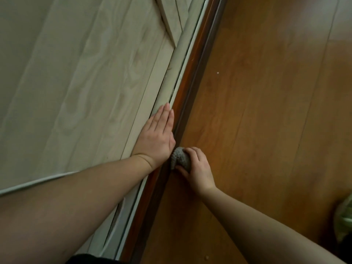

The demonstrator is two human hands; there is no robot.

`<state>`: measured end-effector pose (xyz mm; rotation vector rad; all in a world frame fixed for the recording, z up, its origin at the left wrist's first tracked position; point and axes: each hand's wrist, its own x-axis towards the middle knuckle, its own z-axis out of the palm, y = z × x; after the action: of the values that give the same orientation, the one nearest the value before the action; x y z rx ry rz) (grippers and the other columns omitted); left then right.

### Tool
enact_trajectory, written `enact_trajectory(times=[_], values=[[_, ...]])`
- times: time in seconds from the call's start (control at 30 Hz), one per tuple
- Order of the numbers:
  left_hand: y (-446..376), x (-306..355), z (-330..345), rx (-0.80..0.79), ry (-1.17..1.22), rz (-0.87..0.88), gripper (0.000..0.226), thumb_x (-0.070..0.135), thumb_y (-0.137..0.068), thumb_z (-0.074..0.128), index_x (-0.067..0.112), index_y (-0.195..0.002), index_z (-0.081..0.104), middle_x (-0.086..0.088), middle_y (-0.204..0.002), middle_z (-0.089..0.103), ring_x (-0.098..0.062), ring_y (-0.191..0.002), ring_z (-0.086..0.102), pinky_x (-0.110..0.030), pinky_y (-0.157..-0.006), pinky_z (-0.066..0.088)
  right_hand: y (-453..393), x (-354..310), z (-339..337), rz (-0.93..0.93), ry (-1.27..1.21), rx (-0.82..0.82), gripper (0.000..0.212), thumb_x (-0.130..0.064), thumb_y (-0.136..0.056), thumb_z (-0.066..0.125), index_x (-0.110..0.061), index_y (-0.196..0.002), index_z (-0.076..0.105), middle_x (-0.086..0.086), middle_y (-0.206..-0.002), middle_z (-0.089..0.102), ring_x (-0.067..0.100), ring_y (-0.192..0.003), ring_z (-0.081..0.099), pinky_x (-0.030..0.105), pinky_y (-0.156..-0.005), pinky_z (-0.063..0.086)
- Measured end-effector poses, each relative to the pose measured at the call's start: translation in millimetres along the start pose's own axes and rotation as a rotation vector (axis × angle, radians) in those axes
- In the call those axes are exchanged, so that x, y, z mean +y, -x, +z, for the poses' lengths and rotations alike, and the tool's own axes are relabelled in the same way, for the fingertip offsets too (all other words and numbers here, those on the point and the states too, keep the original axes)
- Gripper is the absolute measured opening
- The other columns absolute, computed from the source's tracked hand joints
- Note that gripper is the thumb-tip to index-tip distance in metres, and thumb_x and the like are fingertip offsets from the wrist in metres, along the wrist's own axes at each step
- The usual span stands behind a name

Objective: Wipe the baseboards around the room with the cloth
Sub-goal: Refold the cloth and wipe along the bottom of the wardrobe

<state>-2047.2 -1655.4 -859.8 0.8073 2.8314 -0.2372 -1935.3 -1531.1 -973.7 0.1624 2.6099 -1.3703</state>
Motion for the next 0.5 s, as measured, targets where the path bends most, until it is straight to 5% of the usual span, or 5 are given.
enact_trajectory(times=[0.37, 0.5], values=[[2, -1, 1, 0.033, 0.006, -0.004, 0.063, 0.033, -0.101, 0.009, 0.004, -0.156, 0.017, -0.016, -0.164, 0.013, -0.027, -0.153, 0.01, -0.038, -0.125, 0.008, -97, 10, -61, -0.2, 0.244, -0.035, 0.066, -0.019, -0.07, 0.085, -0.018, -0.127, 0.052, 0.003, -0.124, 0.055, 0.021, -0.116, 0.051, 0.041, -0.102, 0.048], [2, -1, 2, 0.053, 0.023, -0.008, 0.061, 0.032, -0.102, 0.016, 0.003, -0.155, 0.022, -0.017, -0.163, 0.019, -0.027, -0.153, 0.015, -0.039, -0.125, 0.014, -156, 12, -96, -0.081, 0.185, 0.047, 0.057, -0.017, -0.077, 0.08, -0.019, -0.127, 0.053, 0.002, -0.127, 0.052, 0.022, -0.12, 0.049, 0.041, -0.104, 0.045]])
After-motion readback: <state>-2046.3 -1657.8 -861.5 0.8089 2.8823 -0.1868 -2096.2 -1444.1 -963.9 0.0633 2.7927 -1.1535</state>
